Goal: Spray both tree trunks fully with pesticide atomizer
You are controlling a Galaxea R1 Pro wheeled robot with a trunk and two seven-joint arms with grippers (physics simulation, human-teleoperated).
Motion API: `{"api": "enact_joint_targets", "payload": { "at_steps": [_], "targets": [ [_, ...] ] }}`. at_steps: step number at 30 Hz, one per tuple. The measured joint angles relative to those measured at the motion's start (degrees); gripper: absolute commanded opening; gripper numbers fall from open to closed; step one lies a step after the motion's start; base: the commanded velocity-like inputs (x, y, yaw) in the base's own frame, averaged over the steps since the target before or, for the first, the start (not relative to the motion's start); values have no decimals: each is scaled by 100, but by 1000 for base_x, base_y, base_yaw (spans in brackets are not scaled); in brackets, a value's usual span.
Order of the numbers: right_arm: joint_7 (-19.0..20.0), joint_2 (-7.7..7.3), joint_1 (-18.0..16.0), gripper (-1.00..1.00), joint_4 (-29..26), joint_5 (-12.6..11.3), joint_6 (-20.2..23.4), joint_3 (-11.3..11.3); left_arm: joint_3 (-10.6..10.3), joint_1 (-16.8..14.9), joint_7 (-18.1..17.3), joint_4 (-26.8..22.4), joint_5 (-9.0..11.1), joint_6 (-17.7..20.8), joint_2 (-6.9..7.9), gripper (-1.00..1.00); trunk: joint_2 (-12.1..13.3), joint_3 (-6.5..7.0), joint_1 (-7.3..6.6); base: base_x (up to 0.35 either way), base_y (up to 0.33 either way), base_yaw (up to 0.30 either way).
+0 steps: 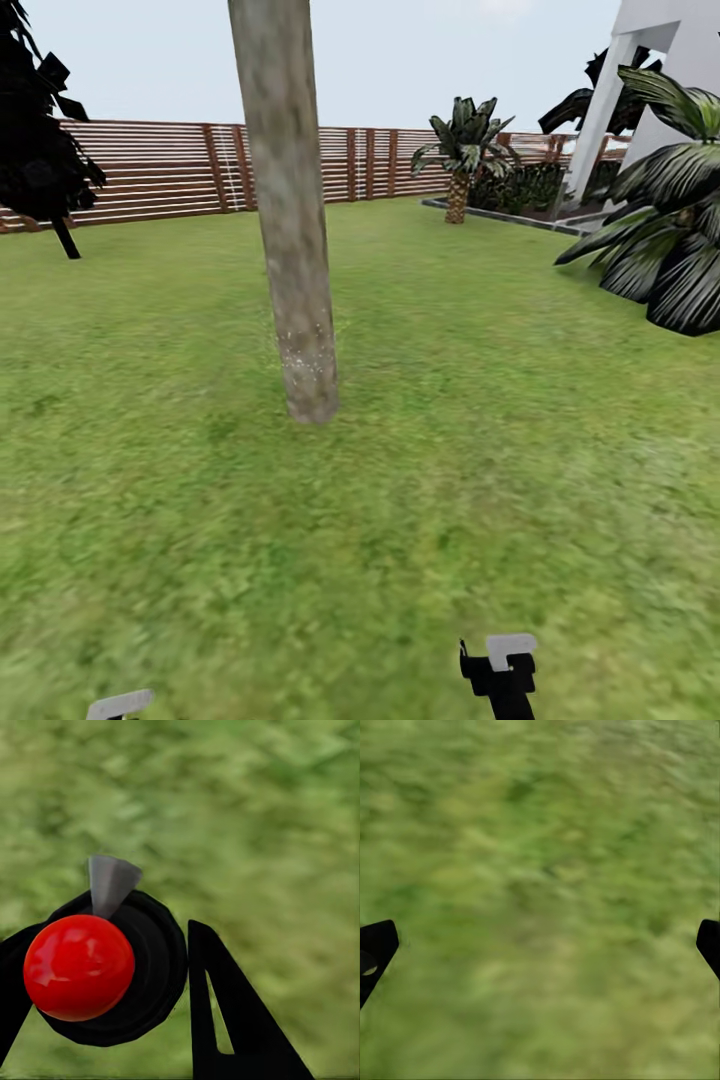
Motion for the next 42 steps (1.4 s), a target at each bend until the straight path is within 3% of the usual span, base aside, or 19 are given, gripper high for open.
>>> {"api": "enact_joint_targets", "payload": {
  "at_steps": [17, 28, 42],
  "targets": [
    [0, 3, 44, 100, 9, 0, 0, 1, -5, 0, 0, 0, -10, -32, -3, -100, 0, 59, 0, -1, 0, 280],
    [2, 3, 67, 100, 6, 0, 1, 7, -1, 1, 0, 0, 10, -21, -2, -100, 0, 91, 2, -198, 187, 280],
    [1, 4, 70, 100, 1, 0, -9, 7, -1, 2, 0, 0, 33, -17, 4, -100, 0, 94, 0, -11, 10, 288]
  ]
}}
